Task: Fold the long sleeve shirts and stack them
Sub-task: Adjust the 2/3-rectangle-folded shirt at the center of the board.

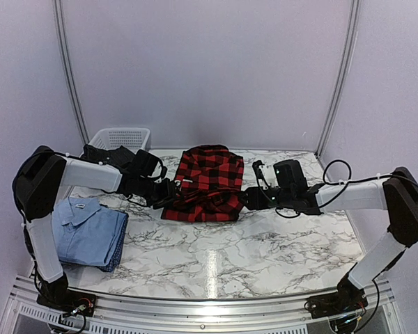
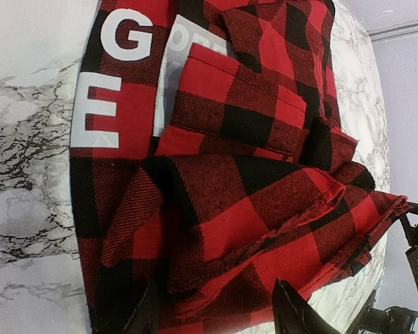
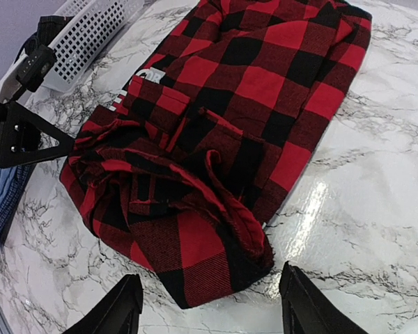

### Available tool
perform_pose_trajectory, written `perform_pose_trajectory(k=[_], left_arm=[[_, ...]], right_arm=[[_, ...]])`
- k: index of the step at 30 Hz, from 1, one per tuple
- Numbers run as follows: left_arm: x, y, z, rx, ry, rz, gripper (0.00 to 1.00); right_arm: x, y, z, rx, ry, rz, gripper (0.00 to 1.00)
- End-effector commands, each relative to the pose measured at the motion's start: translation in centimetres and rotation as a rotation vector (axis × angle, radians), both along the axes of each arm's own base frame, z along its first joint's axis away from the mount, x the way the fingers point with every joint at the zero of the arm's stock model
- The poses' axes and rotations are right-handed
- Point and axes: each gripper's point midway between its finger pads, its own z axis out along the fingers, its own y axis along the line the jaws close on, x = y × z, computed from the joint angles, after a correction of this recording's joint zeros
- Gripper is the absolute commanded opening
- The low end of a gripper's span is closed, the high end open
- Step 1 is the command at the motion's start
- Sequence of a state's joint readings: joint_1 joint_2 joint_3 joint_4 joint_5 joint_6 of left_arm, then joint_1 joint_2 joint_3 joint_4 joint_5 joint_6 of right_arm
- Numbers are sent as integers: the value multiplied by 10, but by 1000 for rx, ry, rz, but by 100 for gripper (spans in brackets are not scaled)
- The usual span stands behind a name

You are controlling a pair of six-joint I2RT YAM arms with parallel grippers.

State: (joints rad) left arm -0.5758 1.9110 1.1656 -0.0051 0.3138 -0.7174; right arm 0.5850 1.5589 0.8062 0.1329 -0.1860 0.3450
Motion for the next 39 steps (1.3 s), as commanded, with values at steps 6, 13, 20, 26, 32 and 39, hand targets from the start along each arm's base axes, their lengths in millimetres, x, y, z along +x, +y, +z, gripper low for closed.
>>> perform_pose_trajectory(k=[6,13,20,26,32,39], left_arm=[[0,2,-11,38,24,19,61],[1,-16,-12,-8,42,-2,56],[7,-23,0,-54,16,15,34],[16,-21,15,-62,-26,43,10],[39,-17,35,-71,-84,83,2],[73,-10,37,-63,-108,136,2]], right_arm=[[14,5,-1,36,20,-51,63],[20,11,-1,55,16,-45,56],[36,19,6,49,-9,-42,35],[57,27,19,10,-48,-41,0],[93,27,35,-94,-142,-71,0],[145,25,30,-138,-189,-106,0]])
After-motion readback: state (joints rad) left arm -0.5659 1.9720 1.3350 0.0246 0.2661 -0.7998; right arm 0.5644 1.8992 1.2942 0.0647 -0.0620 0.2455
